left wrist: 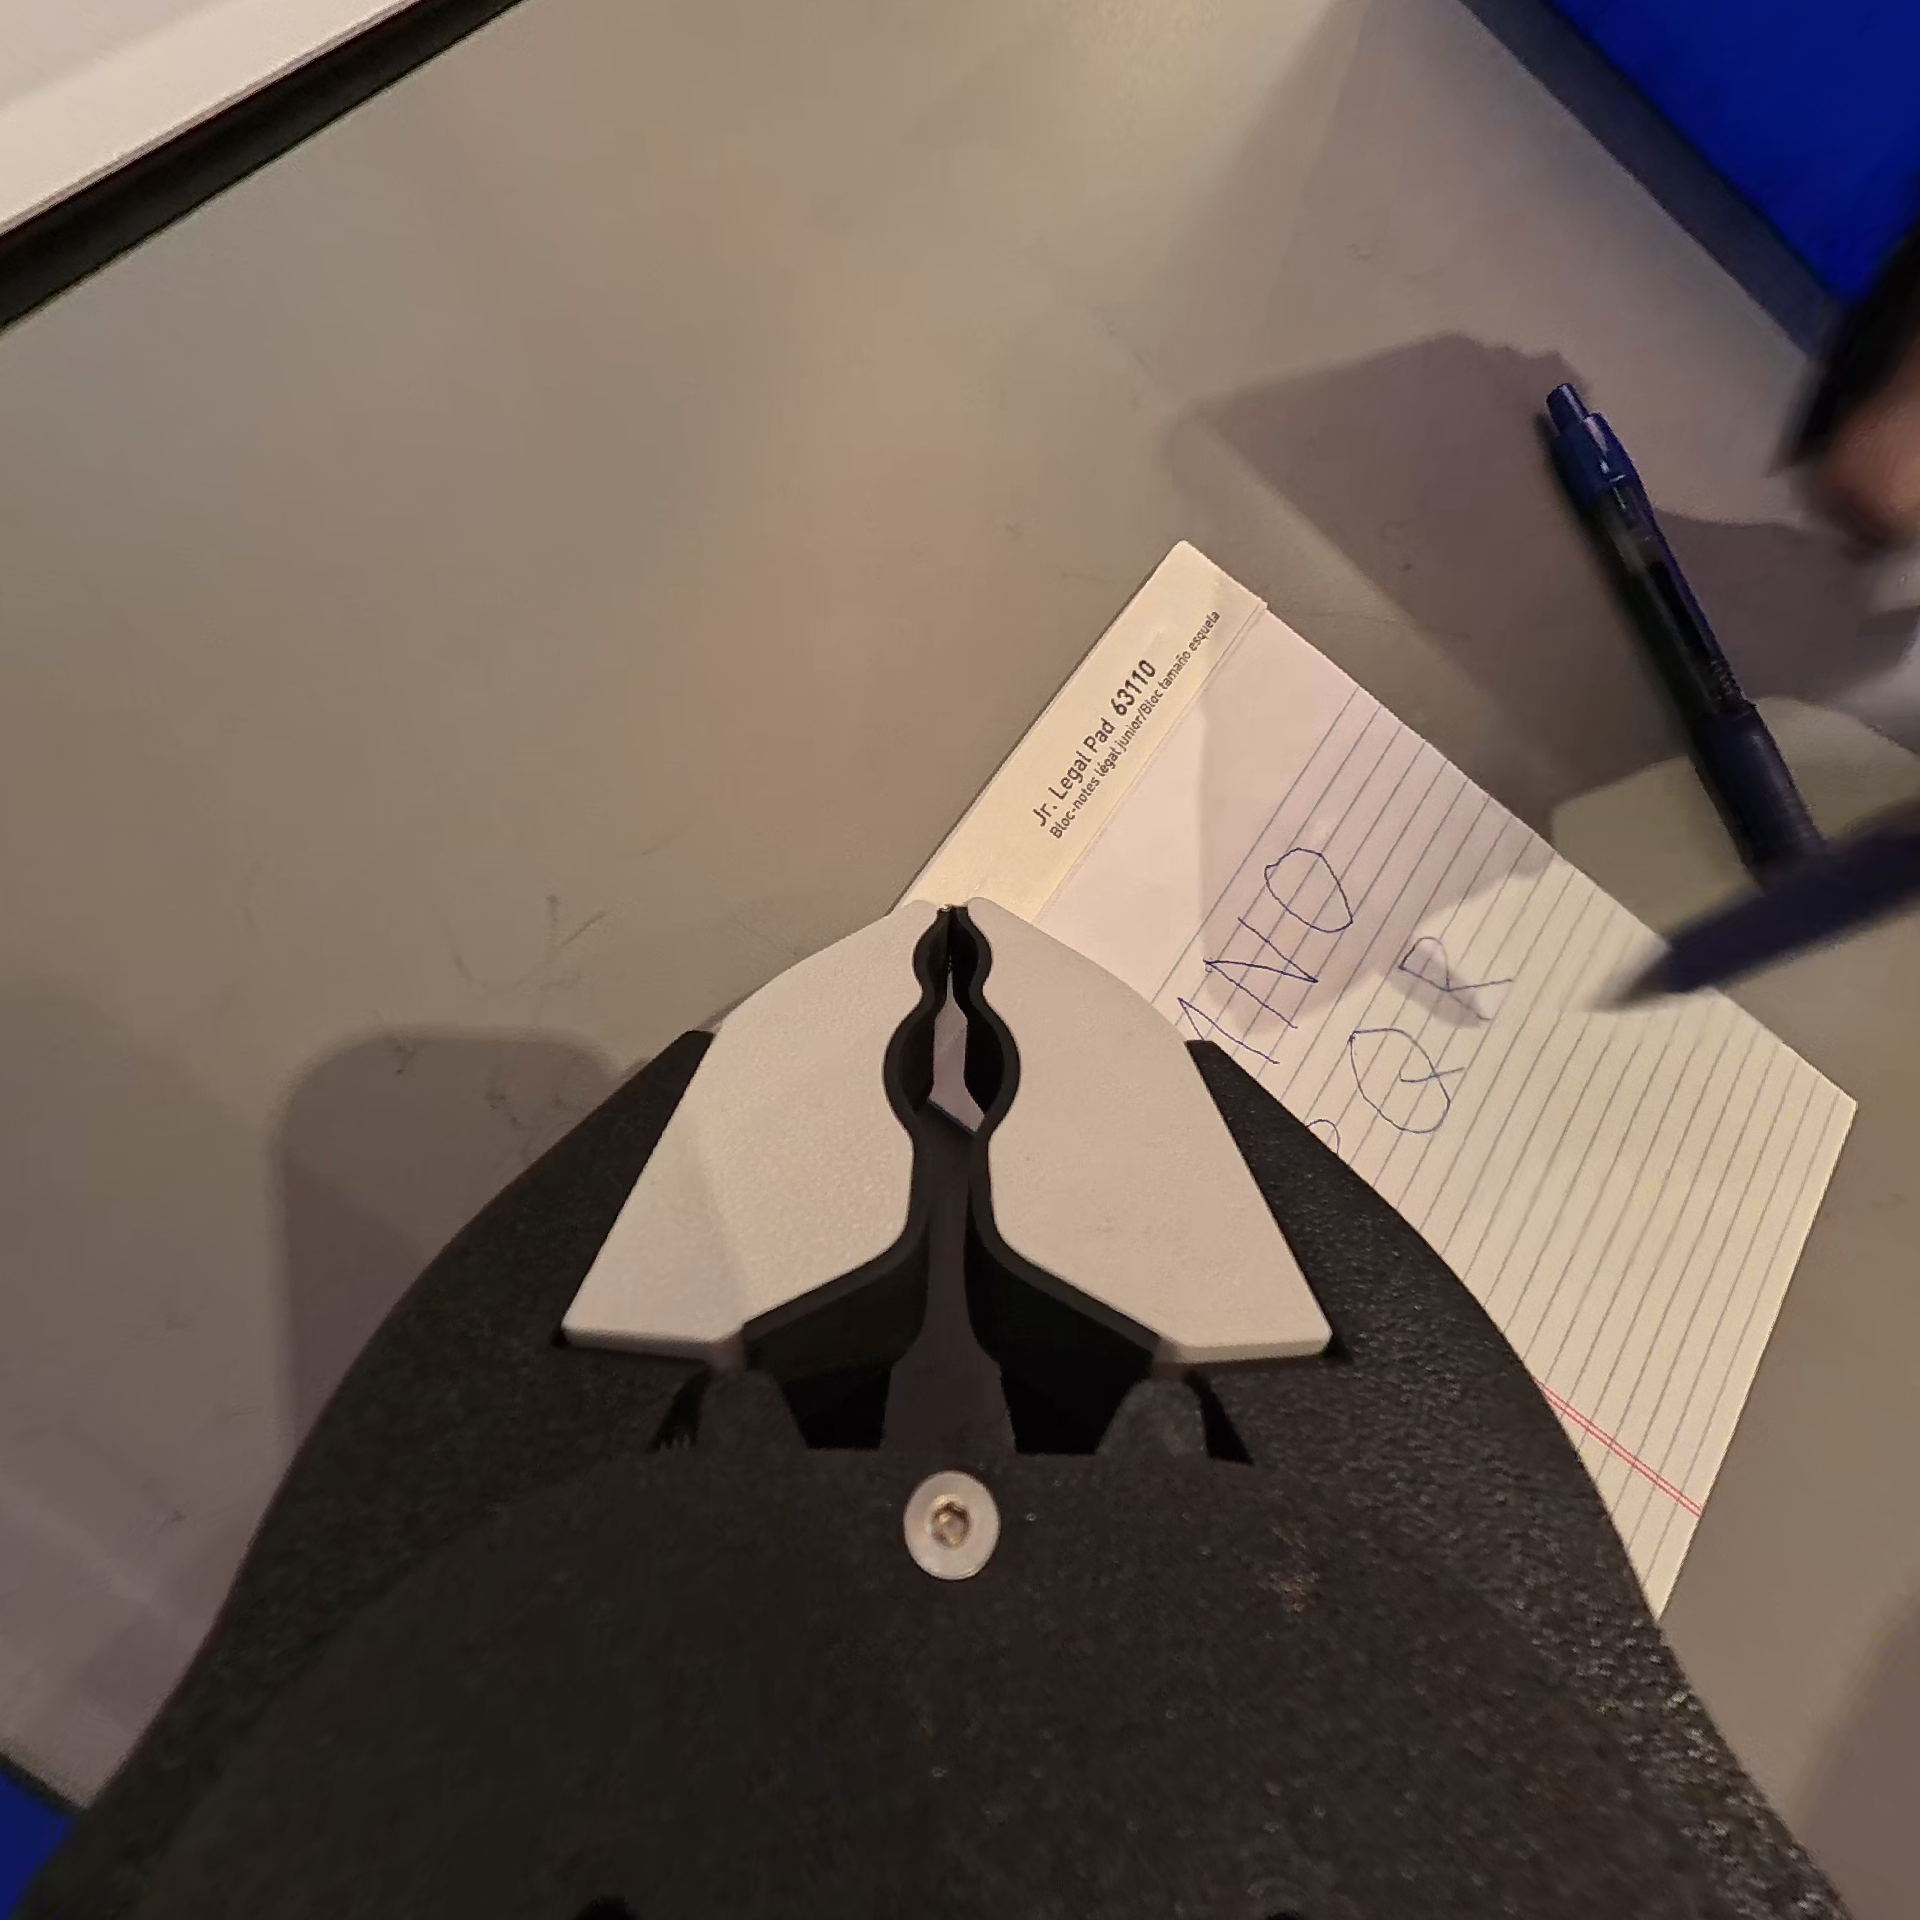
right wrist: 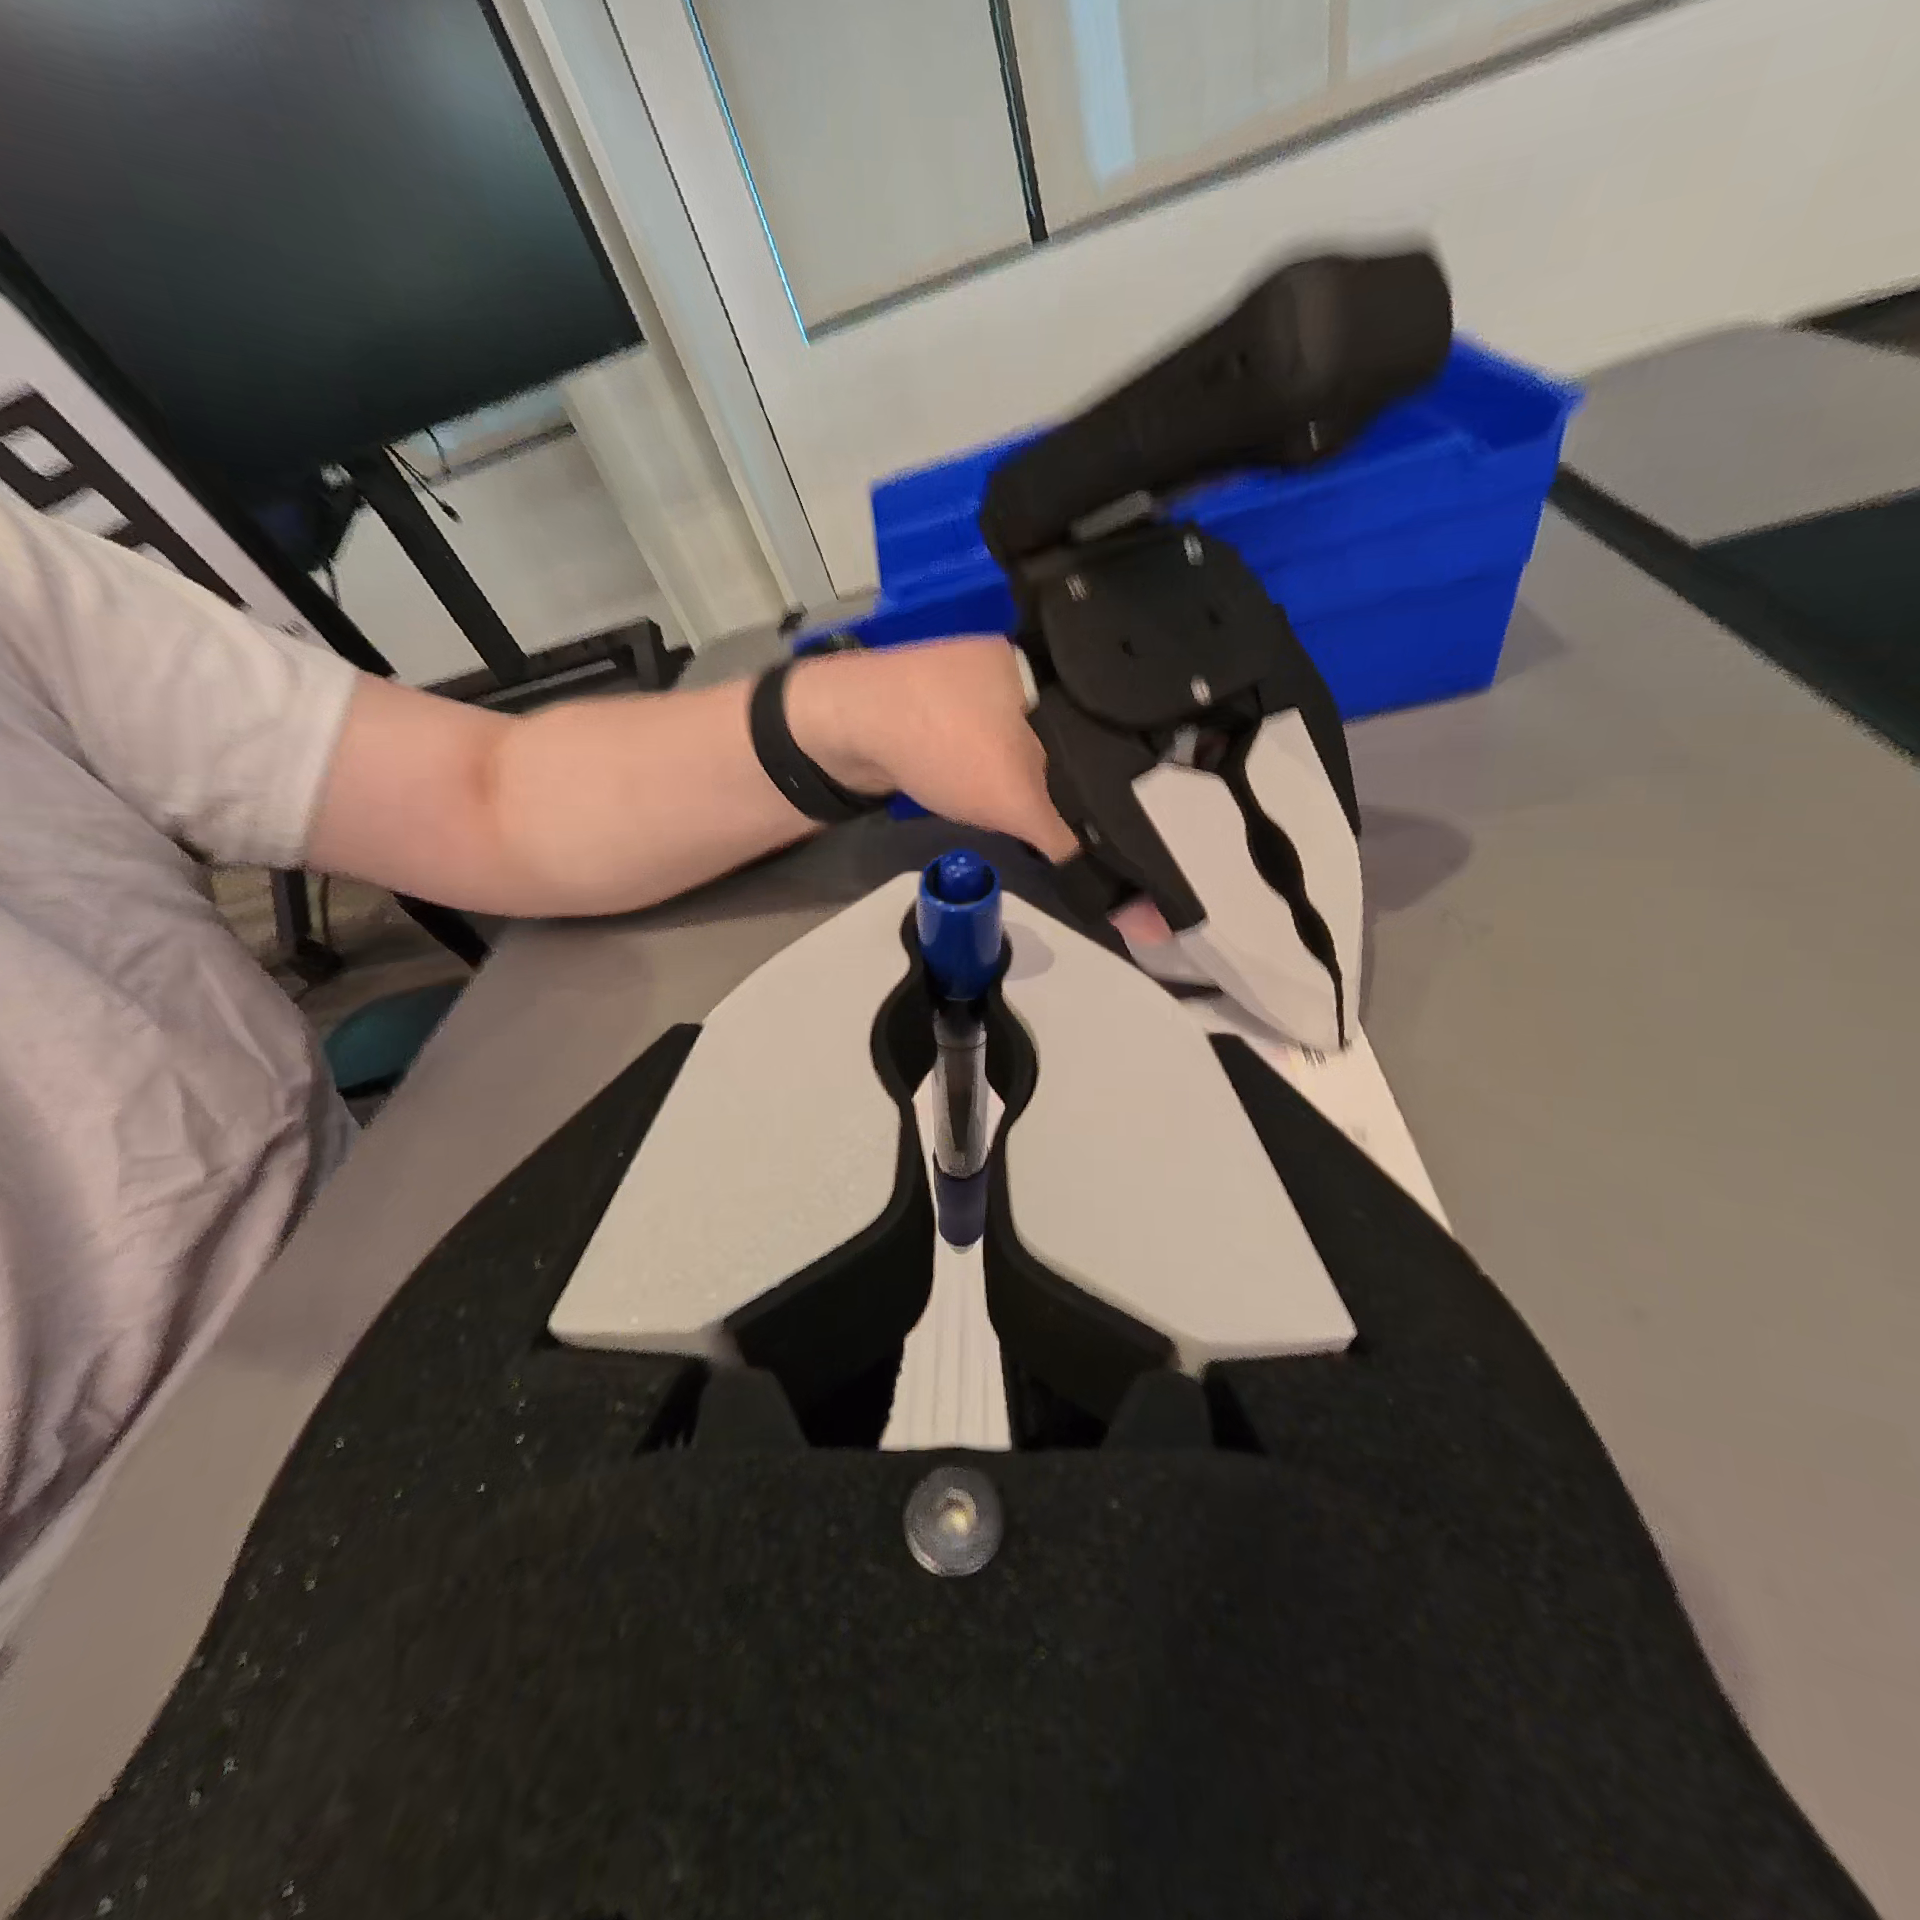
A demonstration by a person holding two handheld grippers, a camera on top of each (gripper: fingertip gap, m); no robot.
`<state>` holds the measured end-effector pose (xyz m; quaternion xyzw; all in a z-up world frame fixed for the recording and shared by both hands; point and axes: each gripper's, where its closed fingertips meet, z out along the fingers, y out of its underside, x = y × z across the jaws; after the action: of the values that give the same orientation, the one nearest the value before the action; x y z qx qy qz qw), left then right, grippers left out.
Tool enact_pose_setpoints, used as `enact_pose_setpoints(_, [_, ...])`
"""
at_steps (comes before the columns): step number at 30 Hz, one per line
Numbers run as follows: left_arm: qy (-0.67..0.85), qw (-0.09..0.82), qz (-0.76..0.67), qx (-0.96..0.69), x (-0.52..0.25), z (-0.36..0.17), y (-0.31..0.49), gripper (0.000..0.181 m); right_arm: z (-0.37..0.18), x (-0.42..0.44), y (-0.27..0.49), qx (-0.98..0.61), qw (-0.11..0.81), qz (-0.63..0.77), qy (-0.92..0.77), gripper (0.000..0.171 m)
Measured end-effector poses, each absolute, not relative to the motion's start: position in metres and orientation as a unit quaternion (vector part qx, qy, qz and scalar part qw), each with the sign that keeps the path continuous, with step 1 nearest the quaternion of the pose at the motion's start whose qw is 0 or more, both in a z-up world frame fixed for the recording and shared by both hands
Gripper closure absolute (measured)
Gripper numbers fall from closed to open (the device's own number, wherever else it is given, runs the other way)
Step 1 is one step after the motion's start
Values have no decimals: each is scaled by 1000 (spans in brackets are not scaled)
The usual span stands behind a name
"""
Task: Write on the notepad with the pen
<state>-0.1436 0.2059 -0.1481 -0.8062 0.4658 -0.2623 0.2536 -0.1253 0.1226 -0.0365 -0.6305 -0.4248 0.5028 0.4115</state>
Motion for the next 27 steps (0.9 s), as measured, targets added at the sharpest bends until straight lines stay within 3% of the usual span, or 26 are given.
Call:
enact_pose_setpoints(4, [475,261,-242,-805,-139,-137,205,181,23,-116,107,-583,482,477,-448,167])
enact_pose_setpoints(9, [480,365,-237,-762,-128,-79,204,181,46,-113,103,-581,528,412,-462,167])
enact_pose_setpoints(17, [443,419,-372,-700,-123,10,171,181,45,-110,116,-623,520,399,-427,167])
enact_pose_setpoints(27, [445,429,-415,-668,-128,49,147,181,50,-106,112,-626,513,399,-430,167])
